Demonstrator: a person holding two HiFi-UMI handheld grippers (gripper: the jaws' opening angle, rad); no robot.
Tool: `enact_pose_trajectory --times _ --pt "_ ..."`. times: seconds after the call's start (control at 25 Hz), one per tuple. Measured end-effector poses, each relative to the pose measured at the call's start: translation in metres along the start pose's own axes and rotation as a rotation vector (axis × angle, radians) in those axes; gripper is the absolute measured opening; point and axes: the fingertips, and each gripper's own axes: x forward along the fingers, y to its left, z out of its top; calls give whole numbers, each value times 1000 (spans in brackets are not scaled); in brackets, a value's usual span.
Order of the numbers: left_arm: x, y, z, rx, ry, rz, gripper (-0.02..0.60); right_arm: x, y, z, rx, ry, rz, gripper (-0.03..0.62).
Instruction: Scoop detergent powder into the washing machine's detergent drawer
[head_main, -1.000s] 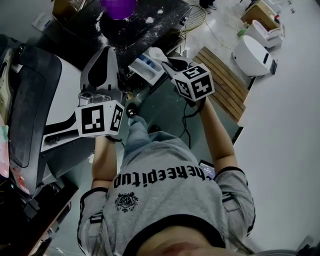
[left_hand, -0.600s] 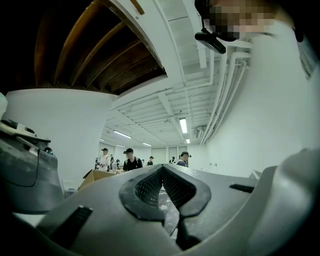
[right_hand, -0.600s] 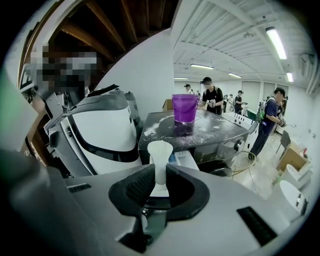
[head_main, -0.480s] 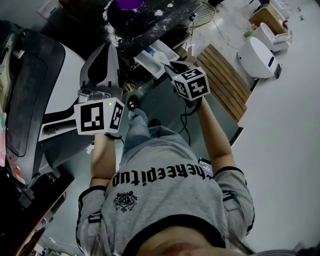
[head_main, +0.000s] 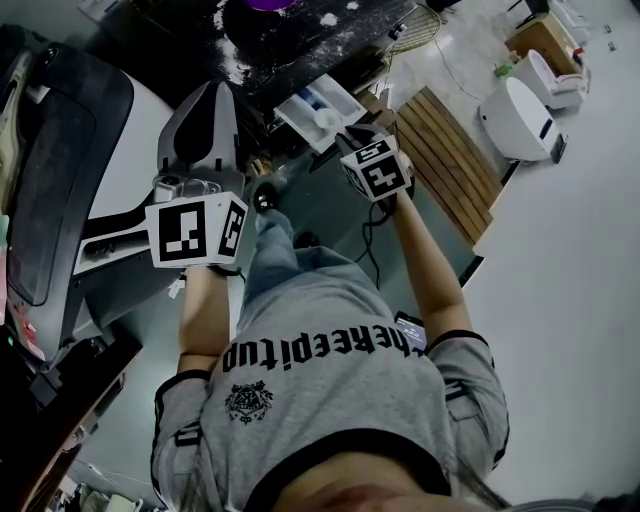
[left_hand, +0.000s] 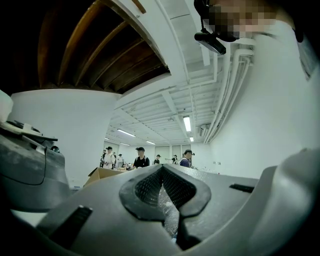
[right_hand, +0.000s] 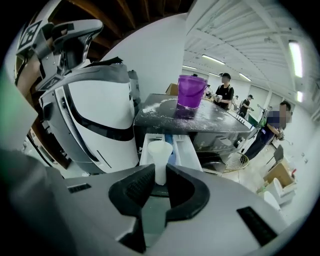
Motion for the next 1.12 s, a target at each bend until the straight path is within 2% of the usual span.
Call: enact_pose_trajectory --times 0.16,0.6,1.12 --pt "-2 5 -3 -2 4 15 3 7 -1 -3 -104 45 -41 64" --pt "-10 16 -3 -3 6 51 3 21 -4 -11 -584 188 -194 63" --pt "-12 18 -5 -6 10 61 3 31 -6 -7 -1087 260 -325 64"
